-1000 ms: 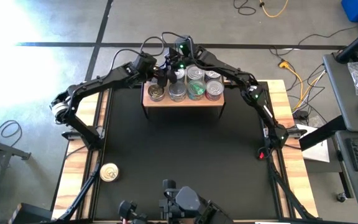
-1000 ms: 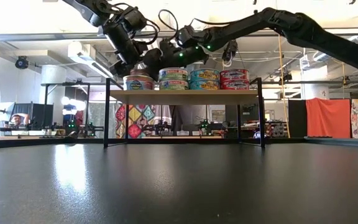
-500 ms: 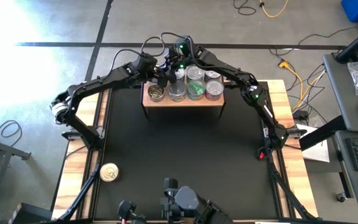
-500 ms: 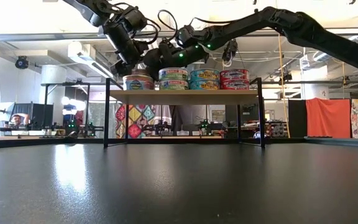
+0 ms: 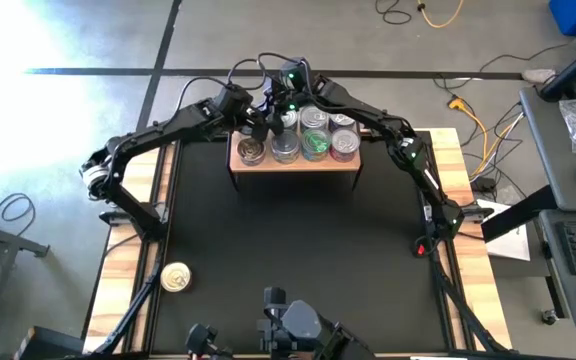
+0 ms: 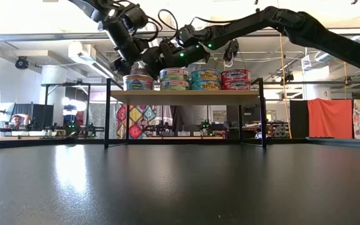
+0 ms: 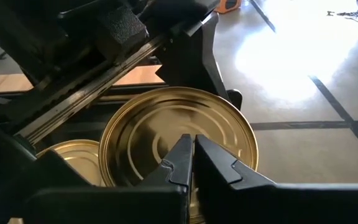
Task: Stack canned seafood by type on shelf
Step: Stack the blue pink tuna can on top of the other blue pink tuna can on the shelf
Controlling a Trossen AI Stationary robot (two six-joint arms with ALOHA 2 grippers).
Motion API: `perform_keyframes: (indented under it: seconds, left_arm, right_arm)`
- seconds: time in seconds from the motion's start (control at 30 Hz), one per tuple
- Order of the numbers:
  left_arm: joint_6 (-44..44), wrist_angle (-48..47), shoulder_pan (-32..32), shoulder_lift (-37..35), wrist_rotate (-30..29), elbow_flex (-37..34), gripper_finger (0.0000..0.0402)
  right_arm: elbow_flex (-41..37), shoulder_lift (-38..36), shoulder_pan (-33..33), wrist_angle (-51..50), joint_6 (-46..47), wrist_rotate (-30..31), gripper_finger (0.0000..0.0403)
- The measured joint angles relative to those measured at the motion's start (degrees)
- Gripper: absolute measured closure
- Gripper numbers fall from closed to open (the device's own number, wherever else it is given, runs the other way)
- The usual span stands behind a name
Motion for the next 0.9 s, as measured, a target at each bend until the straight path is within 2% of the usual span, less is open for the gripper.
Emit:
perform_keyframes:
  seconds: [0.5,0.73,0.9]
  left_arm:
    - [0.2,-0.4,0.1,-0.2,1.2,-0.8,0.0002]
    - [3.0,0.4,-0.2,-0.4,0.7,-1.1,0.0002]
    - [3.1,3.6,-0.2,-1.7,0.7,-4.0,0.0002]
  right_arm:
    - [-0.2,-0.2,1.2,0.0,-2.6,-1.1,0.0390]
    - [-0.2,-0.2,1.2,-0.8,-3.1,1.6,0.0390]
    - [-0.1,-0.1,1.3,-2.0,-3.8,2.8,0.0390]
